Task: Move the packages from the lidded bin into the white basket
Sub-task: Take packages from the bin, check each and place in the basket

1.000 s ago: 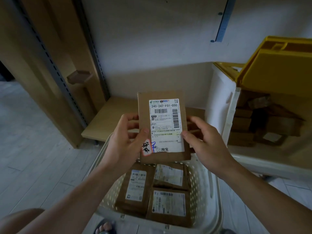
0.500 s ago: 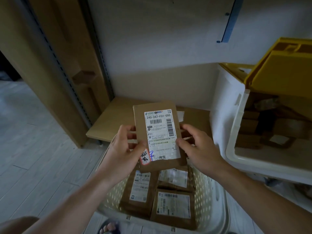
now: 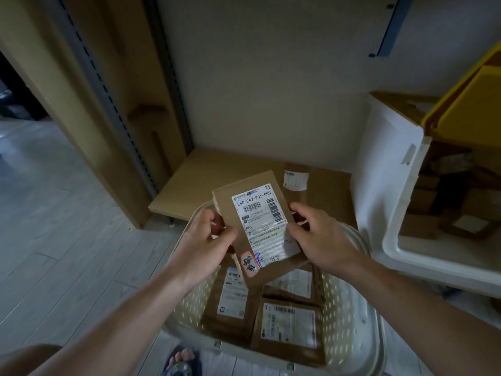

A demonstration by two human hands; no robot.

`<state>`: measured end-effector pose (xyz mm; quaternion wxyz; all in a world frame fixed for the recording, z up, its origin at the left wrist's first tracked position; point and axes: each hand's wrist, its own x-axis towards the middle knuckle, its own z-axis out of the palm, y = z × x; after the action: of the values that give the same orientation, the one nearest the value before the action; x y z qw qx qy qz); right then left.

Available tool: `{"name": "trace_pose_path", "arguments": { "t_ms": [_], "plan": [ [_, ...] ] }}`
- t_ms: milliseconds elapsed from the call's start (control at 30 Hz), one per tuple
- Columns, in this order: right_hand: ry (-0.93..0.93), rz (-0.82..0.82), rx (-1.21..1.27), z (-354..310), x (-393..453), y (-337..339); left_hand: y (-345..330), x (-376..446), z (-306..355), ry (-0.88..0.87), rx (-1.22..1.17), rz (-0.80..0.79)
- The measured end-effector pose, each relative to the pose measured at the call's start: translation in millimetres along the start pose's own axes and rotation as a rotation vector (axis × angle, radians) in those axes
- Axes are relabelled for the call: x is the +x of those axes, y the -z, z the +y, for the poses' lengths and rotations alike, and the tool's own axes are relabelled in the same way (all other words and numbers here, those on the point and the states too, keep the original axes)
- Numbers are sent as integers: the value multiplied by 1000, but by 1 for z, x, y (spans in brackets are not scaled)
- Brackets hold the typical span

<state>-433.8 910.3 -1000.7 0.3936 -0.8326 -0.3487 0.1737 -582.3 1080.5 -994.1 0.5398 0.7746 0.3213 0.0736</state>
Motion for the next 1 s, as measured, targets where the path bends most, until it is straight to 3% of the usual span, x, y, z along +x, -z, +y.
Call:
{"name": "trace_pose_path", "arguments": {
  "t_ms": [433,533,833,1000],
  "plan": [
    [-131,-162,-92,40,31,-42,-34,3,-36,427,-355,46],
    [-164,-229,-102,44,39,-55,-42,3,-47,464,-375,66],
    [-193,-211,-141,55,69,-86,-63,27,-75,576,-338,198],
    [-185,-229,-176,65,73,-94,-81,34,-89,603,-440,212]
  ]
}}
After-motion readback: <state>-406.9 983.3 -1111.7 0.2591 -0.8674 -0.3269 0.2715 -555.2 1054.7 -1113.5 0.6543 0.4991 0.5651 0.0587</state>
